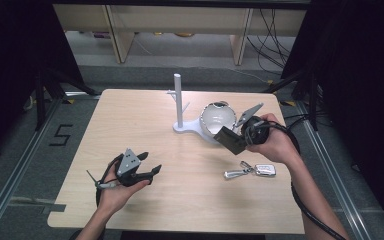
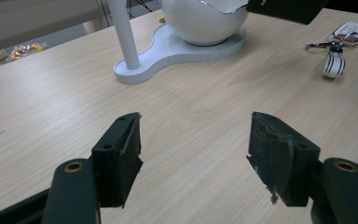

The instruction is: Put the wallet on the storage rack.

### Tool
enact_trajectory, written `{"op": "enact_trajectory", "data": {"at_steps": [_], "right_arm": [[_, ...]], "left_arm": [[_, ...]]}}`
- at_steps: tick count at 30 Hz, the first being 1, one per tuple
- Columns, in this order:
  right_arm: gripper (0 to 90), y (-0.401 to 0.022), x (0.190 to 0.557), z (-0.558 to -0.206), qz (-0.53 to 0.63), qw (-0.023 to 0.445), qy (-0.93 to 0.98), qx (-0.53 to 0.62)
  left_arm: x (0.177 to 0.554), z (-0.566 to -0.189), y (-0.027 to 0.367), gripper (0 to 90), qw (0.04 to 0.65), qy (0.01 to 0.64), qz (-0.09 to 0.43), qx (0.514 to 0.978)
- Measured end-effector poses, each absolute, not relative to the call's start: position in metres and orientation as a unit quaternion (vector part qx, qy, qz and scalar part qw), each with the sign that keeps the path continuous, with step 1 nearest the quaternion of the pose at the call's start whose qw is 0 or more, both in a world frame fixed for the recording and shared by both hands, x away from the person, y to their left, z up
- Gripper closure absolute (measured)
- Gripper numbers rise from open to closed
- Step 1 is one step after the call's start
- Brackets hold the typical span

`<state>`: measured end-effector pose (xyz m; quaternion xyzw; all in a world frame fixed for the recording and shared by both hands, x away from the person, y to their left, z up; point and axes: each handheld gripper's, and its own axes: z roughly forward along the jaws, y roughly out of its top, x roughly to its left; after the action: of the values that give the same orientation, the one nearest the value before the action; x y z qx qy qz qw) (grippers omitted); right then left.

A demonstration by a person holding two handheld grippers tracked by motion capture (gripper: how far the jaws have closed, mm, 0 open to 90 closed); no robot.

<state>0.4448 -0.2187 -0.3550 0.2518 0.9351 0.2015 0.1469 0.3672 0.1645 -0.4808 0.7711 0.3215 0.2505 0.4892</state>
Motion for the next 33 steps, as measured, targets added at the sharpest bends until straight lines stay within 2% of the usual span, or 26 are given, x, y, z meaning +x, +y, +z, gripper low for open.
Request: {"op": "enact_trajectory", "data": {"at_steps": [11, 19, 33], "right_arm": [[77.6, -0.221, 0.459, -0.329, 0.205, 0.188, 0.934, 0.225], [77.6, -0.21, 0.477, -0.319, 0.225, 0.201, 0.927, 0.224], [77.6, -0.197, 0.506, -0.327, 0.218, 0.202, 0.931, 0.21]], "left_arm": [[0.366, -0.492, 0.167, 33.5, 0.487, 0.329, 0.244, 0.771], [0.366, -0.494, 0.167, 33.3, 0.485, 0.33, 0.242, 0.773], [0.366, -0.494, 0.169, 33.1, 0.482, 0.334, 0.246, 0.772]]}}
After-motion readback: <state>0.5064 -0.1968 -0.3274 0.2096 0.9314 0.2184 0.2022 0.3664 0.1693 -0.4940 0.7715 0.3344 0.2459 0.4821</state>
